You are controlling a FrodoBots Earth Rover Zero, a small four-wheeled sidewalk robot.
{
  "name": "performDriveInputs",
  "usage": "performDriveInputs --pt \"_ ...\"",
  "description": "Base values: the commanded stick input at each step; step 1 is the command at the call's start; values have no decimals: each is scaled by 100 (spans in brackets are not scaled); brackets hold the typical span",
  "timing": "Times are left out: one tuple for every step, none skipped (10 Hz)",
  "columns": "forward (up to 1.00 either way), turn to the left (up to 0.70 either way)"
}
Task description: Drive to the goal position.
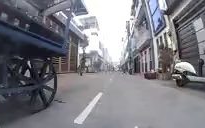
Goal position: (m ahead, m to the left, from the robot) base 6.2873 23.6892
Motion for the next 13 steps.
performDriveInputs --pt "100 0" --pt "100 0" --pt "100 0" --pt "100 0" --pt "100 0" --pt "100 0" --pt "100 -26" --pt "100 -32" --pt "100 -35" --pt "100 -39" --pt "100 -40" --pt "100 -40" --pt "100 -34"
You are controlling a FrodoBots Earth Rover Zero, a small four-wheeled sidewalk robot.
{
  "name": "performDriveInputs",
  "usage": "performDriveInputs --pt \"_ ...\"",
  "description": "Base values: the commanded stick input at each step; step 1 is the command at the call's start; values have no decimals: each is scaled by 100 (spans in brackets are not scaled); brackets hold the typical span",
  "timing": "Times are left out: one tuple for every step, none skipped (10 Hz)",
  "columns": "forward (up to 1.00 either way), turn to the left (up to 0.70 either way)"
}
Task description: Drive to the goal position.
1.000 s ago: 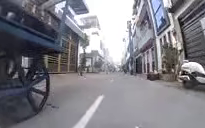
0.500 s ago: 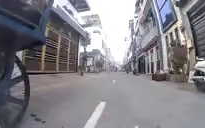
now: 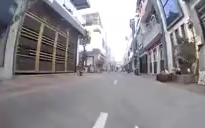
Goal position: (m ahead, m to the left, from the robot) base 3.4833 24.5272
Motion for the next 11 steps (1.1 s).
performDriveInputs --pt "100 -24" --pt "100 -15" --pt "100 -6" --pt "100 0" --pt "100 0" --pt "100 0" --pt "100 0" --pt "100 0" --pt "100 0" --pt "100 0" --pt "100 0"
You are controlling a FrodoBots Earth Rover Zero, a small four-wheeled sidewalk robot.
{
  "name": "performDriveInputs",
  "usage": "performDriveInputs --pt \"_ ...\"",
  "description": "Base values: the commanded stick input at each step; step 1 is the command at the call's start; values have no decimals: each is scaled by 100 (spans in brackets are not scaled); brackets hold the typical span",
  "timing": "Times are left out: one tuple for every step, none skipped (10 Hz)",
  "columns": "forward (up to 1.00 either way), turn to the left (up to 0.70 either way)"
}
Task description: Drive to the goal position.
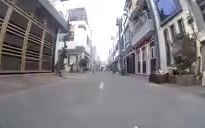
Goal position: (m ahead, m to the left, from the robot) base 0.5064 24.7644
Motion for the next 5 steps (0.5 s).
performDriveInputs --pt "100 0" --pt "100 0" --pt "100 0" --pt "100 0" --pt "100 0"
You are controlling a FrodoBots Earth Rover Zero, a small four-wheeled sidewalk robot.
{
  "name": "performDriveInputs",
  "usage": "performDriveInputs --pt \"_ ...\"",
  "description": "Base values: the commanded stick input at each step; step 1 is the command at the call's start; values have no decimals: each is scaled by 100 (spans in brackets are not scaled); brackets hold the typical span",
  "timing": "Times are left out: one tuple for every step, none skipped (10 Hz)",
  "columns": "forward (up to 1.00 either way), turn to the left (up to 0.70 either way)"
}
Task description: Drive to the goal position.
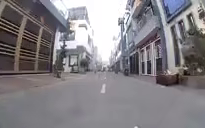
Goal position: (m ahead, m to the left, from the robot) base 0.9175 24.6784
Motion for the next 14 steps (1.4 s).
performDriveInputs --pt "100 0" --pt "100 0" --pt "100 0" --pt "100 0" --pt "100 0" --pt "100 0" --pt "100 0" --pt "100 0" --pt "100 0" --pt "100 0" --pt "100 0" --pt "100 0" --pt "100 0" --pt "100 0"
